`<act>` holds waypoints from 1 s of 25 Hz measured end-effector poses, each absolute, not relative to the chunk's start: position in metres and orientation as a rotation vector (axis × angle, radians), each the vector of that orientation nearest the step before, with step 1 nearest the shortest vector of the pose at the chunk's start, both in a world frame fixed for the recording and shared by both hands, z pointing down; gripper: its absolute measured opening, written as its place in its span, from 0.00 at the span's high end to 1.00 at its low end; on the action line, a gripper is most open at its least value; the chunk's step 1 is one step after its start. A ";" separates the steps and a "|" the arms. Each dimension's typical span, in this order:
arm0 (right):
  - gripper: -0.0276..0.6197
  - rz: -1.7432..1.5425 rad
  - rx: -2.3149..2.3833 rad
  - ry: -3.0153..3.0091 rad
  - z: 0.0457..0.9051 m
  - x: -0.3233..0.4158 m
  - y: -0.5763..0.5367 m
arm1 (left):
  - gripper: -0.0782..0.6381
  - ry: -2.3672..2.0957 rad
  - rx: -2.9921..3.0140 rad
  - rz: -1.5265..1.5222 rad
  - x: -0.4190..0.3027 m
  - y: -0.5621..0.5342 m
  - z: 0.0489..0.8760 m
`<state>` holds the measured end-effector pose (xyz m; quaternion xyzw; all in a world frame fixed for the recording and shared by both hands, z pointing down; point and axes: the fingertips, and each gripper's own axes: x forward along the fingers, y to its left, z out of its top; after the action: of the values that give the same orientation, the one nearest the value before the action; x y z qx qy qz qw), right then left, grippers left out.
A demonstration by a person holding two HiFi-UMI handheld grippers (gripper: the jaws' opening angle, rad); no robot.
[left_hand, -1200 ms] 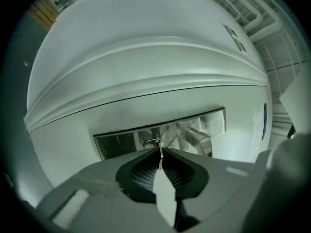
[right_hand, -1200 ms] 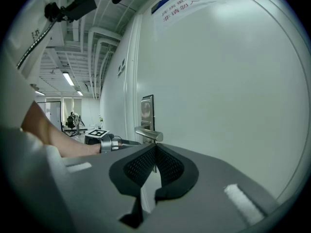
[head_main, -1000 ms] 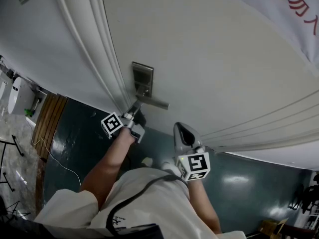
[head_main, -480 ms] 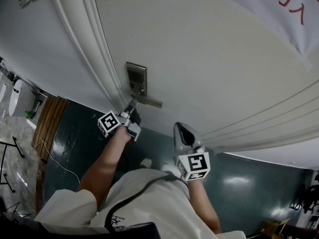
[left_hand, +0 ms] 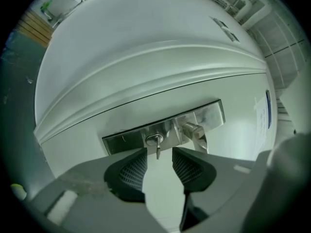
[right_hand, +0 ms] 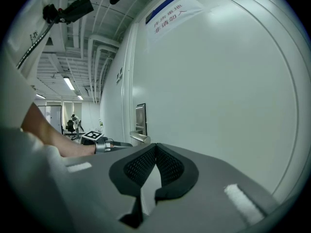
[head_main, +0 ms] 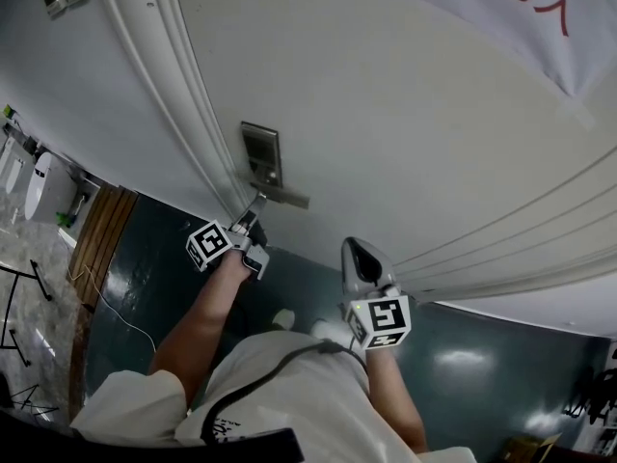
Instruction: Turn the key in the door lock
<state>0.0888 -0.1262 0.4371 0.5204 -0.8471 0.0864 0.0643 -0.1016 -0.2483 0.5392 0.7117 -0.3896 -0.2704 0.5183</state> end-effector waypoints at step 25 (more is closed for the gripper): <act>0.95 0.143 1.543 -2.674 0.405 0.100 -0.114 | 0.89 -1.083 2.583 -0.143 -0.021 -0.152 0.408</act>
<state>0.1002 -0.1135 0.4050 0.4990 -0.8650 0.0463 0.0254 -0.0211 -0.1525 0.4082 0.9081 -0.3805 -0.0502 0.1676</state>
